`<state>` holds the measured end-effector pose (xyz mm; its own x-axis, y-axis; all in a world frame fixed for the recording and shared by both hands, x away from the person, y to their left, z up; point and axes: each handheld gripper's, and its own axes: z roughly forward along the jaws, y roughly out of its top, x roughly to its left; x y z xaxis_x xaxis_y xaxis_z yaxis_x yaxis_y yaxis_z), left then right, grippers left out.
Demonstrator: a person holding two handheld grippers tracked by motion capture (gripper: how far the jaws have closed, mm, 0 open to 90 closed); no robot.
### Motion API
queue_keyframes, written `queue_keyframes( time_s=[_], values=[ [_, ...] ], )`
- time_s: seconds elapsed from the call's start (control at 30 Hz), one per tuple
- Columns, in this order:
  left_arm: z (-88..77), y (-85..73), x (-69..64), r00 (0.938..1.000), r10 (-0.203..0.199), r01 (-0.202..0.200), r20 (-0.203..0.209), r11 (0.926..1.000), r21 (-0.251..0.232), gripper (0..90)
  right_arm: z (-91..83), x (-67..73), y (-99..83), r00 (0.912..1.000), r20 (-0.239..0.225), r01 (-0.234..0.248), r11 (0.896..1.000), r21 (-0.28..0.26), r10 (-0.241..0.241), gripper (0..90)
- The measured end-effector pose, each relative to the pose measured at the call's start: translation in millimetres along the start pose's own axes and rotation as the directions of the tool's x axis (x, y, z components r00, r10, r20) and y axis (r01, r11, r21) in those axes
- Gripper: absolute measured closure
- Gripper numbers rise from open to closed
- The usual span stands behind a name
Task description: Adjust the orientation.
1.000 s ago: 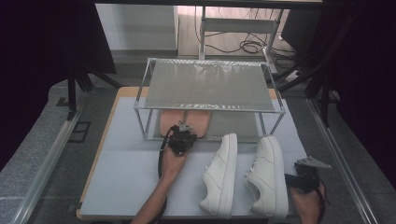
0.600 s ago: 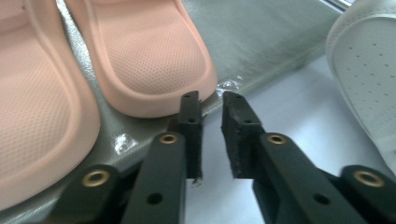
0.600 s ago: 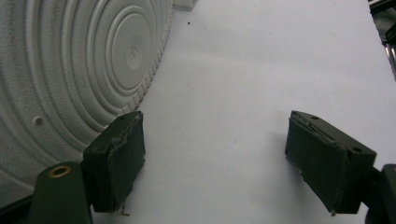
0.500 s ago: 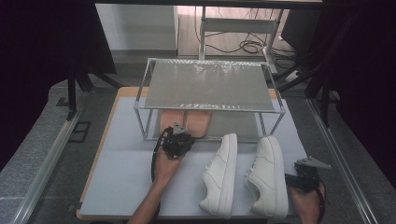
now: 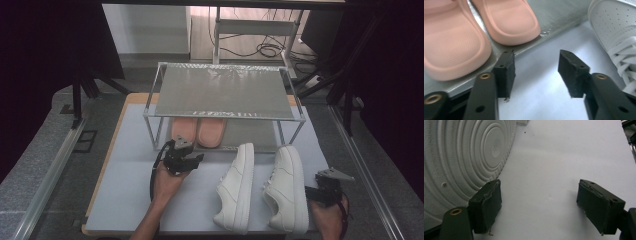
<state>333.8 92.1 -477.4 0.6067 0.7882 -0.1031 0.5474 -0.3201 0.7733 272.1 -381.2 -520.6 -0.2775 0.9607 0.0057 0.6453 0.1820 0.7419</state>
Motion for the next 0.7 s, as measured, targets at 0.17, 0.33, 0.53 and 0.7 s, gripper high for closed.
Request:
queue_keyframes(
  time_s=[0.17,0.33,0.53,0.7],
  values=[
    [-13.0,-6.4,2.3,0.9999,0.014,-0.014,0.004,0.9999,0.002,36.7,0.0,0.0,0.0,1.0,0.0,0.0,1.0,0.0,0.0,20.4],
    [-25.8,-13.4,4.7,0.9997,0.023,-0.023,0.002,0.9997,0.012,26.0,0.0,0.1,0.0,1.0,0.001,0.001,1.0,0.0,-0.001,20.4],
    [-41.0,-26.3,9.3,0.9998,0.019,-0.019,0.007,0.999,0.04,15.2,0.0,0.2,0.0,1.0,0.001,0.0,1.0,0.001,0.0,20.4],
    [-50.7,-38.7,11.3,0.9995,0.032,-0.032,0.001,0.9984,0.048,12.9,0.0,0.3,0.0,1.0,0.002,0.0,1.0,0.001,0.0,20.5]
  ],
)
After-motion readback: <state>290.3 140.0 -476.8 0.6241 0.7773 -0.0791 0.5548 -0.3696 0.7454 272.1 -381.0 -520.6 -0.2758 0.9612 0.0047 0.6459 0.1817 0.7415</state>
